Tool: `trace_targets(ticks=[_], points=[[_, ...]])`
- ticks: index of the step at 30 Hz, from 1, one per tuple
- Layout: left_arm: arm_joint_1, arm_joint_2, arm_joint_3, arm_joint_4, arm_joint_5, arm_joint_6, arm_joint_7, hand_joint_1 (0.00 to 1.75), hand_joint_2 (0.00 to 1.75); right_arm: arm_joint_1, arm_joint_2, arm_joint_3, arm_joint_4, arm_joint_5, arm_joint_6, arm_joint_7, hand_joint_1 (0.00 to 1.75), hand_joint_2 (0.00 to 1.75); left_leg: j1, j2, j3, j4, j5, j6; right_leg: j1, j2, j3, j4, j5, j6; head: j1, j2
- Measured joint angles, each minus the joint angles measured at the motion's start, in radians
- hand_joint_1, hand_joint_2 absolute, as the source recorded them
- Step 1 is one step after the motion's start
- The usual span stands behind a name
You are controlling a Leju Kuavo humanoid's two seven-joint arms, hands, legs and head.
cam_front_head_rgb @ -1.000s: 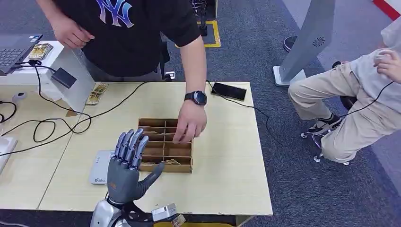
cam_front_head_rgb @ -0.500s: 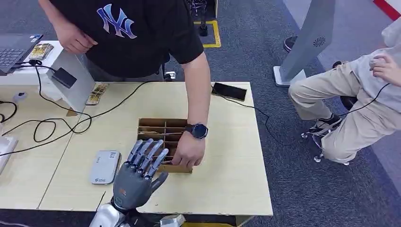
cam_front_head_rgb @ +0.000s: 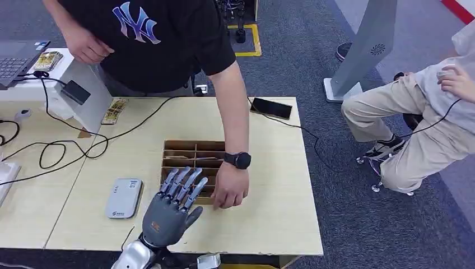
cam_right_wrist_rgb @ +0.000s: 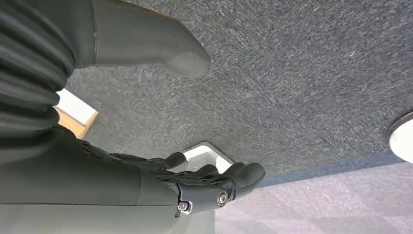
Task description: Pass the card to the sensor for recognition and then transmit it.
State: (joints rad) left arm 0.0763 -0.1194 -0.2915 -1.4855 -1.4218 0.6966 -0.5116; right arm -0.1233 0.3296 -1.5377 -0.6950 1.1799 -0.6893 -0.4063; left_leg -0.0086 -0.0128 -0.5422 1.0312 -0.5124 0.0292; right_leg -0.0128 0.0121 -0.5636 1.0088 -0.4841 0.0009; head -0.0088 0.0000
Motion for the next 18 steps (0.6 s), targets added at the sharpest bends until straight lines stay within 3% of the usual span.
trace_targets(ticks=[18], points=[[-0.01,0.023,-0.032,0.029,0.006,0.0,0.013,0.0,1.75,0.0,0.0,0.0,0.002,-0.003,0.0,0.0,0.0,1.75,0.0,0.0,0.0,0.0,0.0,0.0,0.0,0.0,0.0,0.0,0.0,0.0,0.0,0.0]])
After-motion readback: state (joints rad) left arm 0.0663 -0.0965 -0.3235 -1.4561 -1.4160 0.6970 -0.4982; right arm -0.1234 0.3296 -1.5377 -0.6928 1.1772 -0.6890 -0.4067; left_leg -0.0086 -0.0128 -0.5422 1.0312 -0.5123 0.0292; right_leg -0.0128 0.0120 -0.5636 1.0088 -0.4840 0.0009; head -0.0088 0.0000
